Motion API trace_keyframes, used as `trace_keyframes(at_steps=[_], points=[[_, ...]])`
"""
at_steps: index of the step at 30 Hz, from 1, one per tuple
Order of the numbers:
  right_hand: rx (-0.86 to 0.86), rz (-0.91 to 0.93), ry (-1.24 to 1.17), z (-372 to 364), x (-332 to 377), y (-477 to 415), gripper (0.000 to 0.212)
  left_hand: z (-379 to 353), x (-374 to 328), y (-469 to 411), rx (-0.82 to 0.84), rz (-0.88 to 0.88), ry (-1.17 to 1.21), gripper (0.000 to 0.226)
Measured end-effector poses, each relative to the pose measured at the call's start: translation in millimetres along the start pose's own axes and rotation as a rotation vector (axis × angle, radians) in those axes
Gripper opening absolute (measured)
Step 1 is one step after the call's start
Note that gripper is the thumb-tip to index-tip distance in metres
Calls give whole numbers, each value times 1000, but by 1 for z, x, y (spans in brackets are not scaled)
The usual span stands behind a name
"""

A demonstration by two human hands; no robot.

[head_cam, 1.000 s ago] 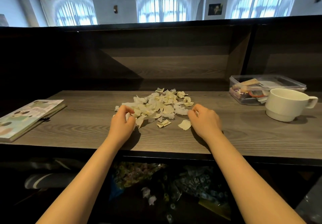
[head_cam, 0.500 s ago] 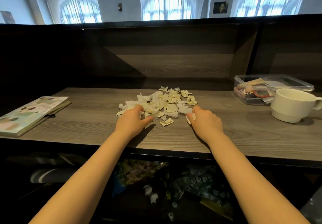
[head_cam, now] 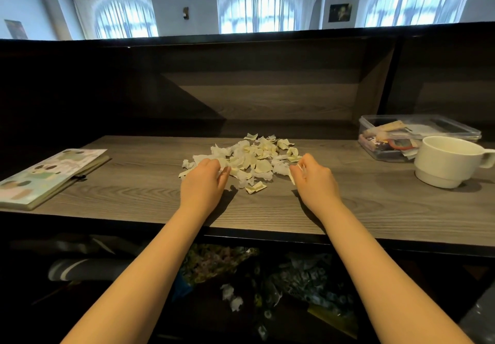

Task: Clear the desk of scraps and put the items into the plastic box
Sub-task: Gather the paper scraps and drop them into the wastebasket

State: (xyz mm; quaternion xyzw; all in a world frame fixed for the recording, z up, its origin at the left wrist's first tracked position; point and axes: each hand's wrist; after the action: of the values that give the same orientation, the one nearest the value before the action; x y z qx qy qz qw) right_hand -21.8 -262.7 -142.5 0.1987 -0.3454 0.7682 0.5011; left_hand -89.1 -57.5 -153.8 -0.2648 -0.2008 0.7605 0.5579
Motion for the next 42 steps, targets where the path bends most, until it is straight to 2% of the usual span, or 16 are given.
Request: trace_keyframes(at_steps=[3, 5, 8, 11, 15, 18, 21, 27, 30, 35, 42], points=[[4, 37, 35, 1, 2, 3, 20, 1, 1, -1, 13, 49, 80, 35], [9, 57, 25, 1, 2, 5, 20, 3, 4, -3, 48, 144, 257, 33], [4, 66, 30, 2, 1, 6, 20, 6, 11, -4, 16, 338, 559, 32], [4, 78, 49, 1, 2, 7, 20, 9, 12, -2, -14, 357, 666, 31], [22, 96, 75, -1, 5, 8, 20, 11, 9, 0, 25, 261, 683, 37], [36, 132, 106, -1, 12, 6, 20, 12, 9, 0, 25, 274, 719, 43], [28, 203, 143, -2, 26, 6, 21, 19, 12, 2, 22, 282, 750, 38], [17, 340, -99, -22, 76, 31, 18, 60, 23, 28, -51, 272, 917, 39], [24, 390, -254, -40, 101, 58, 12, 82, 36, 54, -95, 298, 987, 42], [89, 417, -433, -88, 134, 107, 14, 96, 75, 105, -150, 391, 996, 42], [292, 396, -462, -174, 145, 152, 16, 73, 150, 172, -171, 586, 877, 41]])
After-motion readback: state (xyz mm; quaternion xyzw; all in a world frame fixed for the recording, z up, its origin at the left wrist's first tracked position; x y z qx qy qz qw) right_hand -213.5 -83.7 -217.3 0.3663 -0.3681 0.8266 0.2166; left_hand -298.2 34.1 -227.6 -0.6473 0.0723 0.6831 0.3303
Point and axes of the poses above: each hand's wrist, its own y-axis away from the middle knuckle, its own z-axis out of the back of the hand, x = y × z, and after that the axes turned 4 degrees about -y, right-handed
